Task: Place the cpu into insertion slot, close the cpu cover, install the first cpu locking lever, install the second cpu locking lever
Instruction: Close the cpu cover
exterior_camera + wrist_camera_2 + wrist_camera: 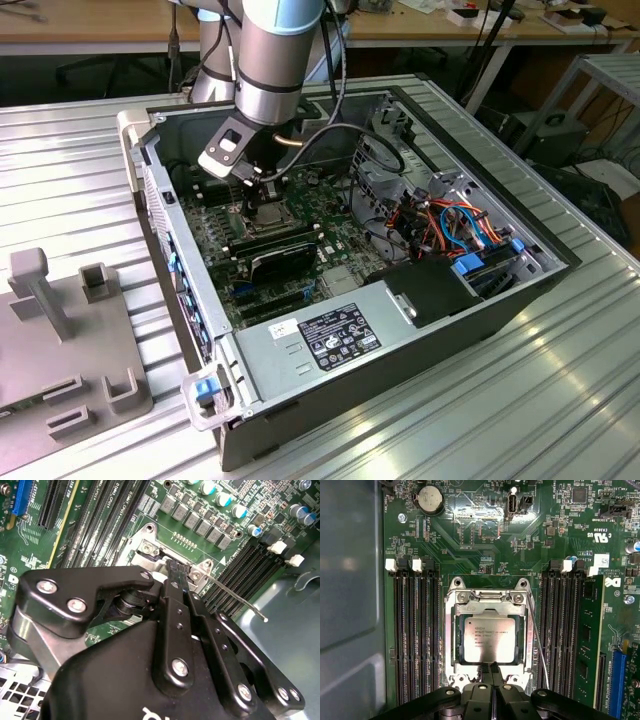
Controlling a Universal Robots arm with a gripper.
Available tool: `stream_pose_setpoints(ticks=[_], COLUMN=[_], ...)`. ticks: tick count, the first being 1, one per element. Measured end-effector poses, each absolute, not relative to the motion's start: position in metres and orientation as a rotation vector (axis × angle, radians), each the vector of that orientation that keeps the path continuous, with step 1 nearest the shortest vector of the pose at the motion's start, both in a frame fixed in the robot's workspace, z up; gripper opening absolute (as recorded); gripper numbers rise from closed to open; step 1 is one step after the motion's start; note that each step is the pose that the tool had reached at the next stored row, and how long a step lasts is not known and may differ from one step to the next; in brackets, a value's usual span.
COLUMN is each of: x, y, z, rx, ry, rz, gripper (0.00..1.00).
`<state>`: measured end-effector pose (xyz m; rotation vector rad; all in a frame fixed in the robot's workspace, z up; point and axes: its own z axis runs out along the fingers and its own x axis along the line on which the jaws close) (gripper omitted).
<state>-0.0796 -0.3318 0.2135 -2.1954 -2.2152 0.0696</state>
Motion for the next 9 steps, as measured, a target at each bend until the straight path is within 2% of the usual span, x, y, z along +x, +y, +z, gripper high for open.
stream_pose_setpoints(ticks=[9], x=[-0.0797], y=[-0.3318], z=[0.2067], rx=[-2.195], ry=[-2.215], rz=[0.070], gripper=[0.11])
